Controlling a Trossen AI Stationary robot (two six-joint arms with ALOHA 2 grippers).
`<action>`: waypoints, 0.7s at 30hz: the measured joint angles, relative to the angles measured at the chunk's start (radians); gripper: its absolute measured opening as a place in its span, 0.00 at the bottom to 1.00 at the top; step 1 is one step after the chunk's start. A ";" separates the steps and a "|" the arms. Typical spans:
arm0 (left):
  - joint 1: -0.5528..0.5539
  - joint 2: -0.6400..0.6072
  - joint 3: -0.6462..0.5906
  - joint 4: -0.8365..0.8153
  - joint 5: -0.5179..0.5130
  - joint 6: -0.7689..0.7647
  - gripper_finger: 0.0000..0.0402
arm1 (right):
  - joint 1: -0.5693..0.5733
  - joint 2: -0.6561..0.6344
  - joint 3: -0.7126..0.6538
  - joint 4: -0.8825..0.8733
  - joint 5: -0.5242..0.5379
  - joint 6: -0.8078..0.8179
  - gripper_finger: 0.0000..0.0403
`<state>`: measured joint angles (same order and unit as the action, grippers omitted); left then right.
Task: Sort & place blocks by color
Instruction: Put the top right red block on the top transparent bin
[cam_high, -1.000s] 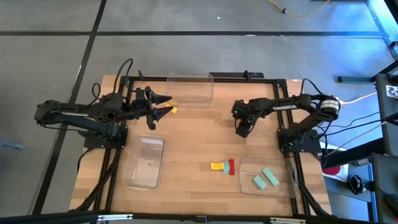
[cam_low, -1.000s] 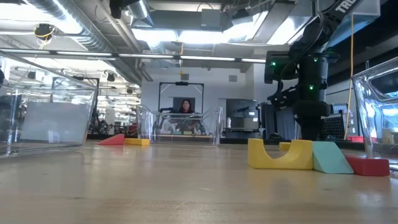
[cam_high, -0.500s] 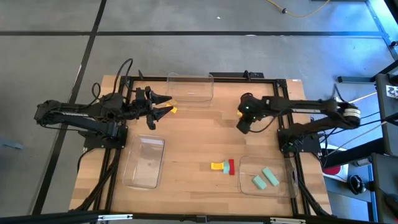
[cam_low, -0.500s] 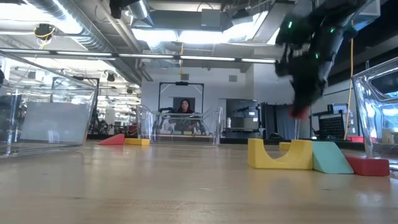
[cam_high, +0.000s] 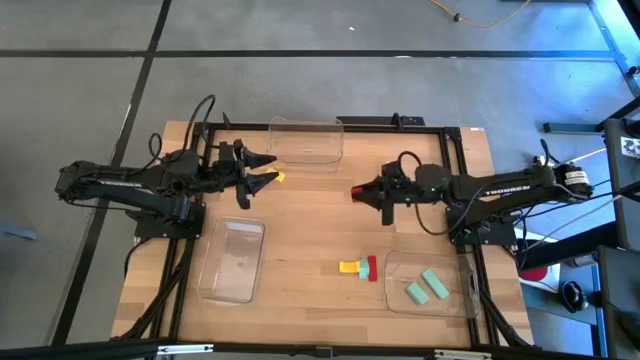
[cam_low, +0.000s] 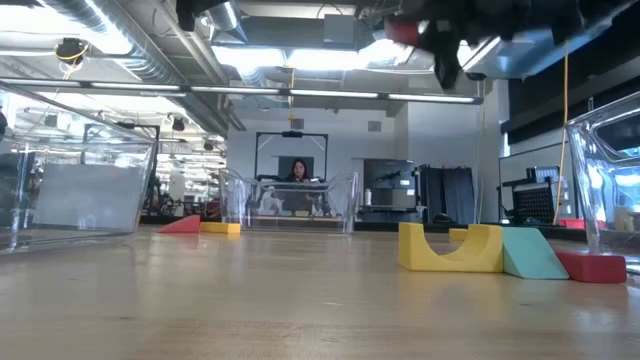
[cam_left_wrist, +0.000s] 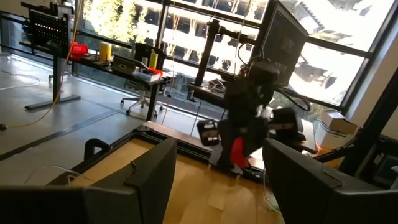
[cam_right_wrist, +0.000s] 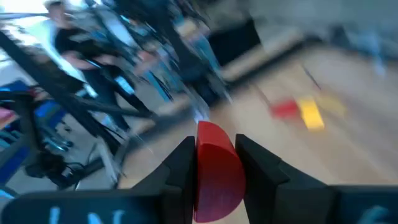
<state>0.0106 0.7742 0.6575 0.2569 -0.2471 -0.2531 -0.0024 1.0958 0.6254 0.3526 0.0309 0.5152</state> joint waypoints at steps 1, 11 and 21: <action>0.000 0.000 0.000 0.000 0.009 0.000 0.58 | 0.007 0.000 0.021 0.005 0.002 -0.025 0.22; 0.000 0.000 0.000 -0.002 0.055 -0.007 0.58 | 0.015 0.002 0.085 -0.039 0.013 -0.097 0.22; 0.002 0.019 0.000 0.002 0.065 -0.087 0.58 | 0.015 0.011 0.085 -0.036 0.033 -0.098 0.22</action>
<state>0.0127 0.7928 0.6575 0.2591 -0.1822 -0.3397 0.0128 1.1070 0.7107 0.3170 0.0643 0.4174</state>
